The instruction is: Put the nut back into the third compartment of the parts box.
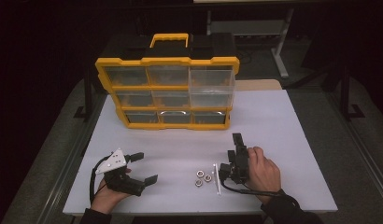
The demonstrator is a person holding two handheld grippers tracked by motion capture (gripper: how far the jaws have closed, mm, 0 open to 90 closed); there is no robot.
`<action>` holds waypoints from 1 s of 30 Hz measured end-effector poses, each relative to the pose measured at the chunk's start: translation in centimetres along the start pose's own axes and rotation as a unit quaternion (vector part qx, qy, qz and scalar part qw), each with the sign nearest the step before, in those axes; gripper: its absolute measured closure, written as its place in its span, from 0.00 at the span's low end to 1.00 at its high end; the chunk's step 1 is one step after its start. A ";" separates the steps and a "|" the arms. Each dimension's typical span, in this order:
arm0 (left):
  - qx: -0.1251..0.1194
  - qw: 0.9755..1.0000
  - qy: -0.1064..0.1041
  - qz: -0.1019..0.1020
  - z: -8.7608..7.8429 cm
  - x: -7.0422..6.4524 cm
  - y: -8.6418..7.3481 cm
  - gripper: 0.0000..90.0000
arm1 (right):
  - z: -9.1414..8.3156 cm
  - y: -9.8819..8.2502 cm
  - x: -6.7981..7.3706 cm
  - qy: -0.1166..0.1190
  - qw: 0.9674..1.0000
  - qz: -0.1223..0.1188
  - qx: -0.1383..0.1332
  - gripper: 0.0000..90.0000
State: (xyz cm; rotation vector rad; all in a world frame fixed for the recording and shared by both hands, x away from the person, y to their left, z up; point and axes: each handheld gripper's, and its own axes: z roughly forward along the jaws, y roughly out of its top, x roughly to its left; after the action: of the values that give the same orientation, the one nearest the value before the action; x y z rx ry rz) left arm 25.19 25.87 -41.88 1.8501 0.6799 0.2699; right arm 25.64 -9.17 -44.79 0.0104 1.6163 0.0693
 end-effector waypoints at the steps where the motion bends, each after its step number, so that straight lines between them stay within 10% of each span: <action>1: 0.000 1.000 0.000 -0.001 0.0 0.0 0.0 0.00 | 0.1 -0.1 0.2 -0.003 1.000 0.001 0.001 0.00; 15: 0.001 1.000 0.002 -0.005 0.0 0.0 -0.1 0.00 | 0.4 -0.5 0.5 0.027 0.998 0.064 0.011 0.00; 30: 0.000 1.000 0.002 -0.007 0.0 -0.1 0.0 0.00 | 0.4 -1.8 -0.4 0.072 0.978 0.194 0.019 0.00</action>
State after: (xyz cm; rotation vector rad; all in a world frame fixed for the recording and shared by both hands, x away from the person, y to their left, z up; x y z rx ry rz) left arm 25.14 25.82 -41.93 1.8445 0.6952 0.2647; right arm 26.09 -10.97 -44.53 0.3588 1.7410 0.3466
